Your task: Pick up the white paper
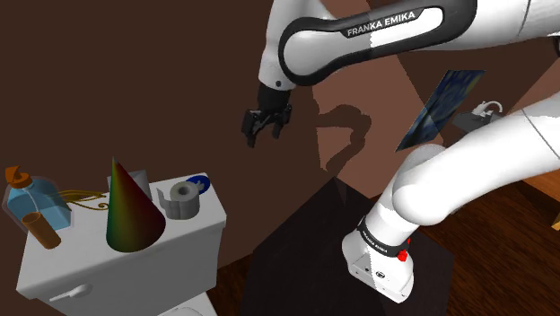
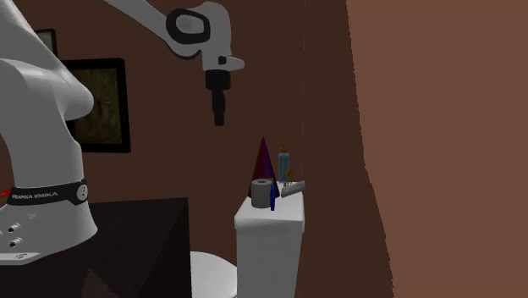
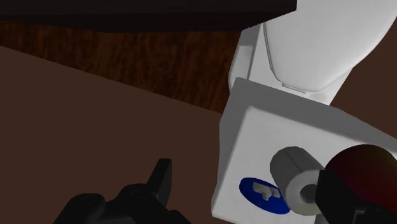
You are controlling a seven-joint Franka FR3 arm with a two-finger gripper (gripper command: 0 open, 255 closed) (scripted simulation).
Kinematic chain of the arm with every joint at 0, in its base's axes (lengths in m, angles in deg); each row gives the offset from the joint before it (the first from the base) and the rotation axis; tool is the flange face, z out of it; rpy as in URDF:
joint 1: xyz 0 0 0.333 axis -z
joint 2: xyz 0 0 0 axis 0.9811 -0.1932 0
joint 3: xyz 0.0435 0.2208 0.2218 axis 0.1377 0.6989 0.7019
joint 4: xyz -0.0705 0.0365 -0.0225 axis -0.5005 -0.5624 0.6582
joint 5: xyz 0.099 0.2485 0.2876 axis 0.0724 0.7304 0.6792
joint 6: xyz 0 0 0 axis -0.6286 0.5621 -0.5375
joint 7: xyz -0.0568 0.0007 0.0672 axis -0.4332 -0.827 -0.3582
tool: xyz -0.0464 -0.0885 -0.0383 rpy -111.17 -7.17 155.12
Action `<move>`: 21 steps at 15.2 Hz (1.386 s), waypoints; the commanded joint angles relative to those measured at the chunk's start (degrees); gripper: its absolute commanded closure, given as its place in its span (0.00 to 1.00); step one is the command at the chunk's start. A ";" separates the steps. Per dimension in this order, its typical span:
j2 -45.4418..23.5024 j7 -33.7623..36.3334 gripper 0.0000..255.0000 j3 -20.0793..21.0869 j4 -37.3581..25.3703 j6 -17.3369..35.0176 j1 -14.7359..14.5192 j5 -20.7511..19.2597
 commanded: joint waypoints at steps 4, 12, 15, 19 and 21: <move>-10.38 7.65 0.00 5.26 -1.57 10.72 0.68 -1.41; -30.41 25.05 0.00 10.46 -9.96 23.20 2.71 -14.75; -38.12 32.81 0.00 9.51 -14.73 25.67 1.31 -22.20; -47.75 41.32 0.00 5.88 -22.31 27.33 -2.83 -30.09; -52.33 44.59 0.00 3.93 -26.54 27.68 -5.05 -32.87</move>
